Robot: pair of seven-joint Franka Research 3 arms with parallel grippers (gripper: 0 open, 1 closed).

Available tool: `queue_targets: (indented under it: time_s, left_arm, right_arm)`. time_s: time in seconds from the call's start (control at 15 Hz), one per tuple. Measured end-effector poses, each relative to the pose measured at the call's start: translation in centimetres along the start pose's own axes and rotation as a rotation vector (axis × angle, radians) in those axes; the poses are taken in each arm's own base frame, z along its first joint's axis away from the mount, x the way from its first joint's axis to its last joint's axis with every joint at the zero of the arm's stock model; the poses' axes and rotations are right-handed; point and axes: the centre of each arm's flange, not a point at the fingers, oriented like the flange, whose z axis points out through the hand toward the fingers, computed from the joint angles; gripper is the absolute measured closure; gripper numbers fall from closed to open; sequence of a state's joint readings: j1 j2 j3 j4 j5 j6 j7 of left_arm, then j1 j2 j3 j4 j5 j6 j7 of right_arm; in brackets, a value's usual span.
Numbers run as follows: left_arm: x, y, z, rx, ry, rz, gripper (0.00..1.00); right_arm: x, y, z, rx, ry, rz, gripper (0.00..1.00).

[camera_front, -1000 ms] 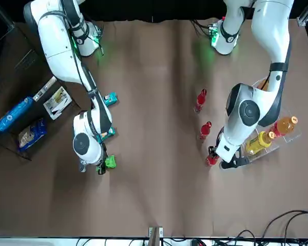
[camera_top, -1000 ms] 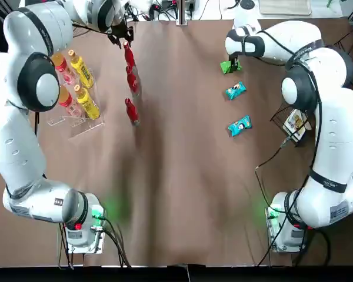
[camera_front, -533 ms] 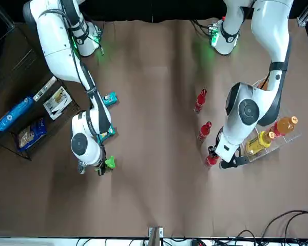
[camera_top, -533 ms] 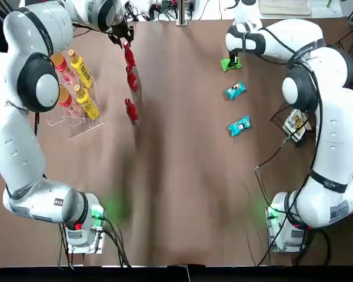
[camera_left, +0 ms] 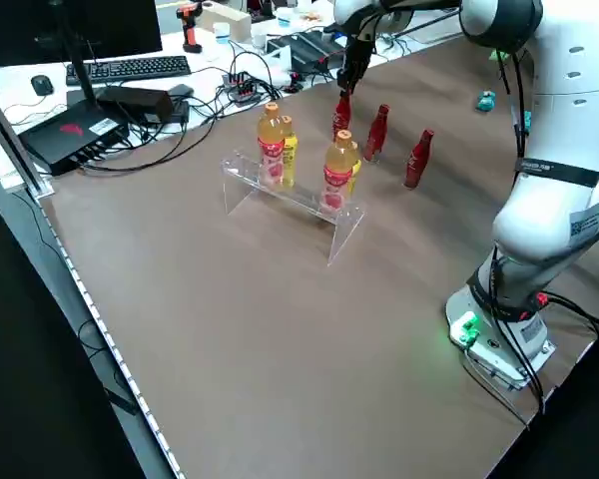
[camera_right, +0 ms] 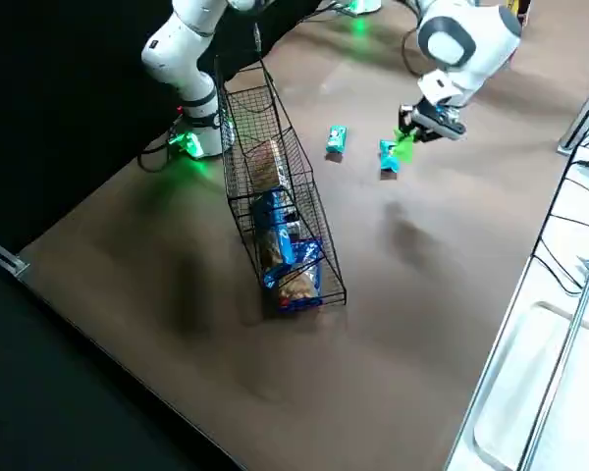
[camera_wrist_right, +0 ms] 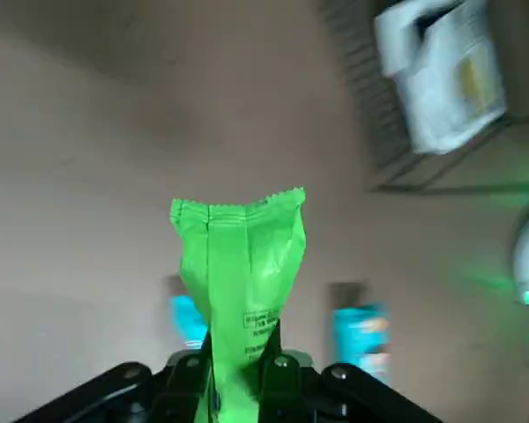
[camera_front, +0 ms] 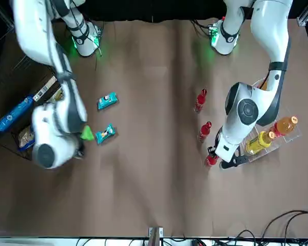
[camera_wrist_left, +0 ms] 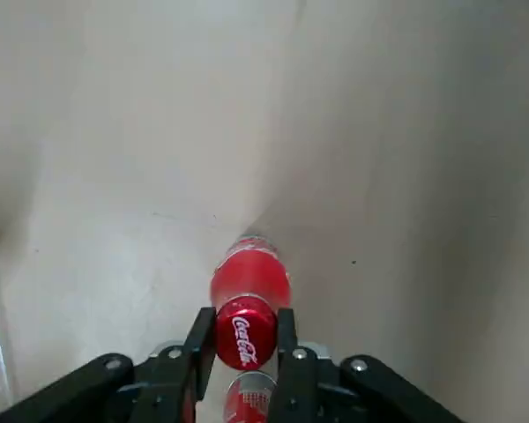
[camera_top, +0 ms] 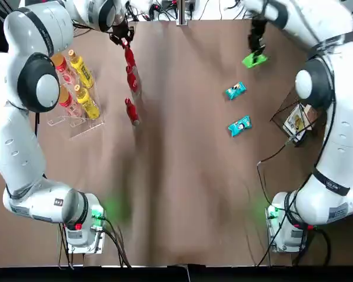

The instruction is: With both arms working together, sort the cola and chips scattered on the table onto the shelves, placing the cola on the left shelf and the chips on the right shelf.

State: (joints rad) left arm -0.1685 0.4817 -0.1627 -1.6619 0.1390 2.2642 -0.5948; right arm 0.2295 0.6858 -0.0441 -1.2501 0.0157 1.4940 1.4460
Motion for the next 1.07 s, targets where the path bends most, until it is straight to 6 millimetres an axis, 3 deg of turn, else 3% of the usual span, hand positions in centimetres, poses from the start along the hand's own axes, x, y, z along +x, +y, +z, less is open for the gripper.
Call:
queue_targets:
  time_s: [0.2, 0.27, 0.33, 0.47, 0.6, 0.87, 1.07]
  left_arm:
    - [0.1, 0.0, -0.1, -0.001, 0.002, -0.012, 0.68]
    - [0.6, -0.2, -1.1, -0.008, 0.018, -0.021, 0.68]
    - [0.9, -0.5, -2.1, -0.009, 0.027, -0.027, 0.68]
    - [1.3, -1.7, -5.8, 0.014, 0.023, -0.04, 0.68]
    - [1.1, -3.9, -10.8, 0.05, 0.01, -0.034, 0.68]
    - [-0.9, -9.3, -19.7, 0.125, -0.053, 0.039, 0.68]
    - [-2.5, -13.1, -23.5, 0.147, -0.12, 0.084, 0.68]
  right_arm:
    - [5.6, 7.1, -6.1, -0.082, -0.013, -0.088, 0.81]
    - [7.5, 11.5, -9.2, -0.123, 0.017, -0.126, 0.81]
    - [8.0, 13.3, -10.5, -0.141, 0.044, -0.143, 0.81]
    - [8.9, 15.9, -12.4, -0.18, 0.111, -0.172, 0.81]
    - [10.4, 17.9, -13.7, -0.201, 0.165, -0.191, 0.81]
    - [16.2, 23.2, -16.4, -0.222, 0.22, -0.256, 0.81]
    - [20.6, 27.0, -17.6, -0.252, 0.248, -0.304, 0.81]
